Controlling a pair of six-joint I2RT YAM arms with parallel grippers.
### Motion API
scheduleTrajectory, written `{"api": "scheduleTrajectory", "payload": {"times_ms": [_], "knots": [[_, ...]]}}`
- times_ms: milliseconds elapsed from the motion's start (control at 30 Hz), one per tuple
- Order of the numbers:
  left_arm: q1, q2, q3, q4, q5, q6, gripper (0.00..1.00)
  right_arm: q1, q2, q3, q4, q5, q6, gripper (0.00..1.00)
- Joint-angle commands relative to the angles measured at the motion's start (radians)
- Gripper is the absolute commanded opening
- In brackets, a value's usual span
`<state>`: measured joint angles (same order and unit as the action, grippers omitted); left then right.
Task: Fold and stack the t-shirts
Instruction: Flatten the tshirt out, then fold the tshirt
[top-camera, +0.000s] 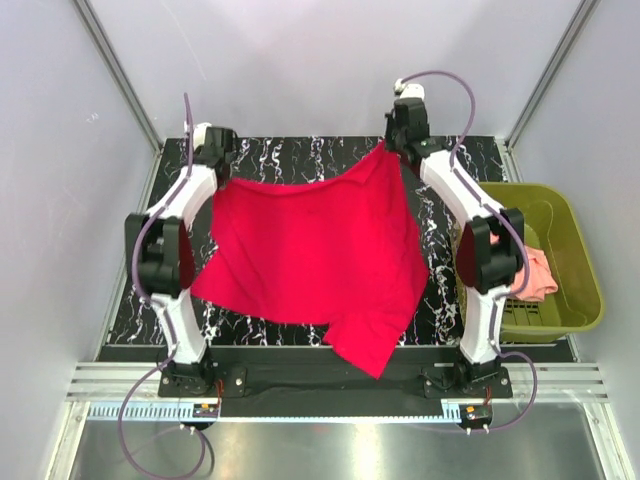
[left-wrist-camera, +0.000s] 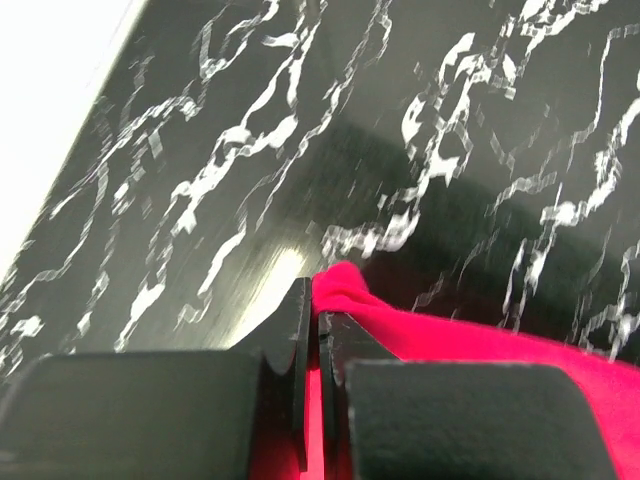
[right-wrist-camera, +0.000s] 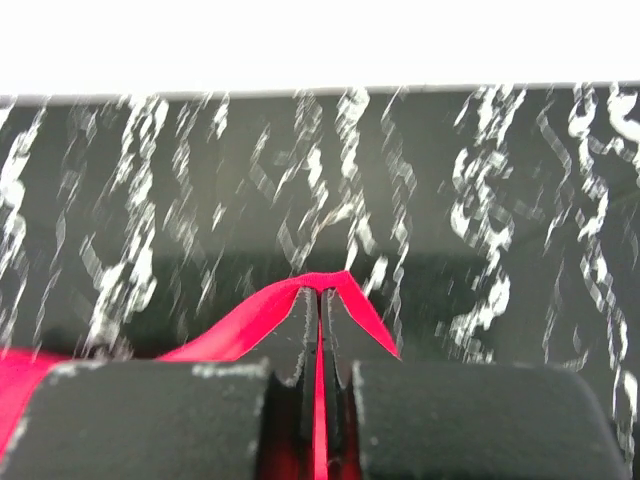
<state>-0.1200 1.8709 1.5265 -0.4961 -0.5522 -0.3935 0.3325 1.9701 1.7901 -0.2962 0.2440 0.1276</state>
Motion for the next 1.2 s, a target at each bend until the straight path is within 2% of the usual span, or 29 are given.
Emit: {"api": "scheduleTrajectory", "payload": {"times_ms": [0,33,233,567,767,900,1167], "knots": [[0.031,0.120,0.190,-0.004,0.050,-0.008,0.00,-0.059,0.100,0.187,0.049,-0.017,-0.005,0.00],[0.042,0.149,0.261,-0.010,0.075,-0.001,0.00,-0.067,0.133,0.266,0.020,-0.020,-0.008,0.00],[0.069,0.316,0.460,-0.048,0.164,0.041,0.00,-0.110,0.323,0.509,-0.076,-0.034,-0.019,0.00],[0.074,0.378,0.477,0.019,0.227,0.073,0.01,-0.156,0.386,0.565,-0.089,-0.086,-0.014,0.00],[0.077,0.392,0.503,0.014,0.242,0.102,0.02,-0.155,0.331,0.511,-0.123,-0.129,0.056,0.00],[0.077,0.379,0.495,0.007,0.233,0.162,0.03,-0.156,0.248,0.386,-0.145,-0.143,0.121,0.00],[0.077,0.315,0.397,0.008,0.203,0.314,0.07,-0.156,0.075,0.227,-0.279,-0.138,0.199,0.00]]}}
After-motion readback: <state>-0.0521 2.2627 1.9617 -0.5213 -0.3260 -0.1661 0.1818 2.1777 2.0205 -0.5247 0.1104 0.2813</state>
